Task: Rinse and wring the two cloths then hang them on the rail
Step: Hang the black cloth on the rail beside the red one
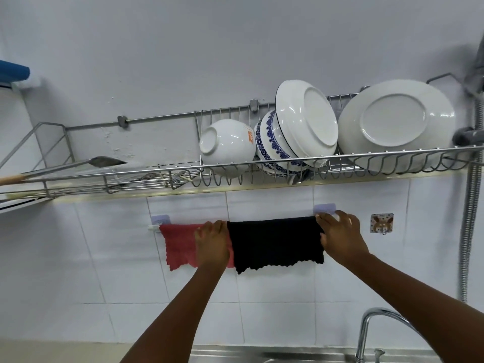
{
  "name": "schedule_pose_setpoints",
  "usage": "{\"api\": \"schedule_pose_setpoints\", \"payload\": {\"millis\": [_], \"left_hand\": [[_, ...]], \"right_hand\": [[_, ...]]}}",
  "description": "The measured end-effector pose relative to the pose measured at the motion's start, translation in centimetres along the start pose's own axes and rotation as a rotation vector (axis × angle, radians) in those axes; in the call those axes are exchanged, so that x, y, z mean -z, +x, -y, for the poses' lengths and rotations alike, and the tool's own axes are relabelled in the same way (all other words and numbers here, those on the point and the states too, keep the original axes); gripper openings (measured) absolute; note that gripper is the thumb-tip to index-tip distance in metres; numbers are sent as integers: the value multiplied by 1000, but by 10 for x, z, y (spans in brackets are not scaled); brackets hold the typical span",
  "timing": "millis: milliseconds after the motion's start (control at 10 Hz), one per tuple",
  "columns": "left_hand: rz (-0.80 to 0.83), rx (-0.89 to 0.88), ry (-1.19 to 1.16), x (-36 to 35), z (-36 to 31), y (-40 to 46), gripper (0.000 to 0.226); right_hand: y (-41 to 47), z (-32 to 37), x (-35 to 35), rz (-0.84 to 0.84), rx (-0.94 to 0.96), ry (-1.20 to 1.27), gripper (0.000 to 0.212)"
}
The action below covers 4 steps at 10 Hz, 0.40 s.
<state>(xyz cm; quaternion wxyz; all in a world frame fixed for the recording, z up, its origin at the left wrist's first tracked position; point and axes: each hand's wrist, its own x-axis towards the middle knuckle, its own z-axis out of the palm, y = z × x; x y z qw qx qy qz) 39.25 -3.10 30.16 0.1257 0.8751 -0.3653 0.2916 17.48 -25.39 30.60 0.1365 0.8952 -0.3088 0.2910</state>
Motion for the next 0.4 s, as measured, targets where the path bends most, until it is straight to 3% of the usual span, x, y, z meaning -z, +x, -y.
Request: {"api": "schedule_pose_setpoints", "payload": {"millis": [200, 400], "left_hand": [[93, -155, -9, 3, 5, -8, 64], [211, -65, 33, -5, 9, 18, 66]], "right_hand": [[-3, 14, 1, 54, -40, 11, 38], [13, 18, 9, 149, -39, 30, 42]]}}
